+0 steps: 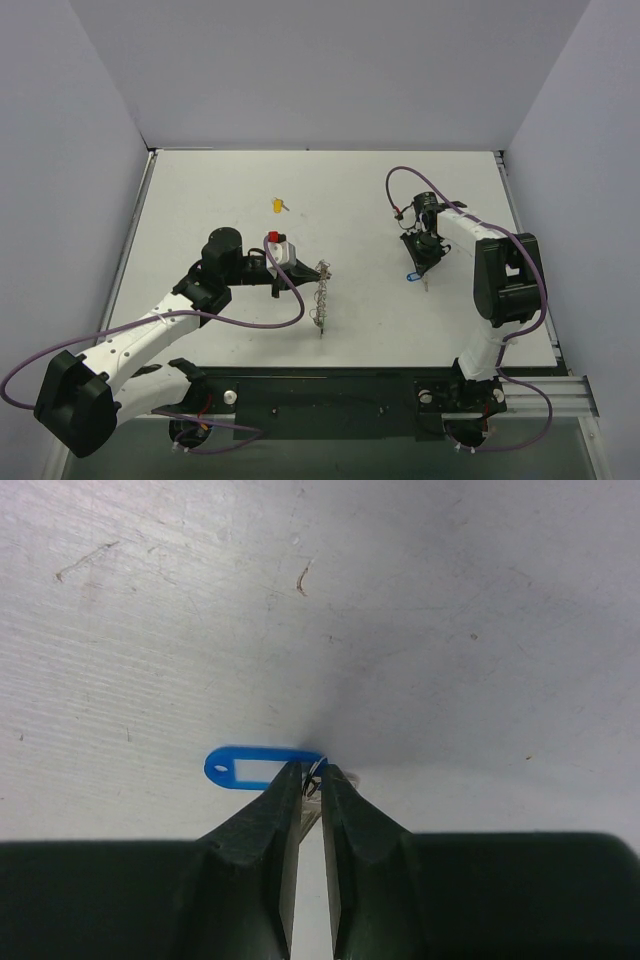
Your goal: Put the keys on the keyring
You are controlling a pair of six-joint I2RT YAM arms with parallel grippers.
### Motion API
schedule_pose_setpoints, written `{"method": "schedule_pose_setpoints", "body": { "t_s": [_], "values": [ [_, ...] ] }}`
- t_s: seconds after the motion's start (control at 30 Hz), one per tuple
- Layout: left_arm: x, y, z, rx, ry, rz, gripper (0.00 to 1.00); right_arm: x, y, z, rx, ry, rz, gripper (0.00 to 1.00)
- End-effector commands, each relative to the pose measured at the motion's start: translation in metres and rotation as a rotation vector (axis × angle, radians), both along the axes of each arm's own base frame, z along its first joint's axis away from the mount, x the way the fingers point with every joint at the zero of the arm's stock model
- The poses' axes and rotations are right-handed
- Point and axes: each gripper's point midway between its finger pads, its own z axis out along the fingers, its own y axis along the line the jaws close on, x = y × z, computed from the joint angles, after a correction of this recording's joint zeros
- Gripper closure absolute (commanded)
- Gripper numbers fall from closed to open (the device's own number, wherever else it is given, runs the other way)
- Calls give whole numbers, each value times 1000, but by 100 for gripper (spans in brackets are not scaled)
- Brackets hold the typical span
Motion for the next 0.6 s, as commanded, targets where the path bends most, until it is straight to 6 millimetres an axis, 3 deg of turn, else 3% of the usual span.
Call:
{"method": "schedule_pose_setpoints", "body": {
  "t_s": [0.0, 0.37, 0.57],
  "values": [
    [3, -1, 45, -73, -122, -6, 100, -2, -1, 8, -20, 16, -1, 90],
    [3, -2, 44, -72, -120, -9, 100, -1, -4, 12, -32, 10, 5, 96],
    [3, -2, 43, -70, -118, -8, 100, -3, -5, 12, -37, 22, 11, 89]
  ]
}}
